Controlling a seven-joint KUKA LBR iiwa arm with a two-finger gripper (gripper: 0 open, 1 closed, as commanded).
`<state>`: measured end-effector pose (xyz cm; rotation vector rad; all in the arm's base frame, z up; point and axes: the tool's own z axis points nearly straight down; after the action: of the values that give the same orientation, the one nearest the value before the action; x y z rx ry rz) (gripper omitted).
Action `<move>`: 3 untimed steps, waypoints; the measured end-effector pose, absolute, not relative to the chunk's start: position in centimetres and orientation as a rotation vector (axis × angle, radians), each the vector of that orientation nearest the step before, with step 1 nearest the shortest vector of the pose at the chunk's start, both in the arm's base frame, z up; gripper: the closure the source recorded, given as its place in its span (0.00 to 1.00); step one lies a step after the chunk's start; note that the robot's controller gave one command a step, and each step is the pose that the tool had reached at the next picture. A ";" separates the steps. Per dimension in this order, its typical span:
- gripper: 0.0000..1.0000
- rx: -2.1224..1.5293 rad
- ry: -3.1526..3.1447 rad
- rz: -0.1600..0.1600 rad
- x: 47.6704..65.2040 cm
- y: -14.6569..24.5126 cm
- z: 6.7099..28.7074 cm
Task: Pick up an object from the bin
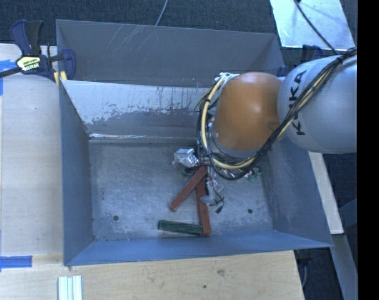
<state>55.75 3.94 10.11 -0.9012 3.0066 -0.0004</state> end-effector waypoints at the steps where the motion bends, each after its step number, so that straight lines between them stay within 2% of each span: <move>1: 1.00 -1.103 2.939 0.003 56.2 2.4 7.7; 3: 1.00 -1.101 2.939 0.004 56.2 2.4 8.1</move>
Offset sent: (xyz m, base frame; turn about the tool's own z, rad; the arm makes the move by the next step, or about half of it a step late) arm 0.0000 0.0000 0.0000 0.0000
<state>56.15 2.39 8.08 -1.1013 2.9386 0.0040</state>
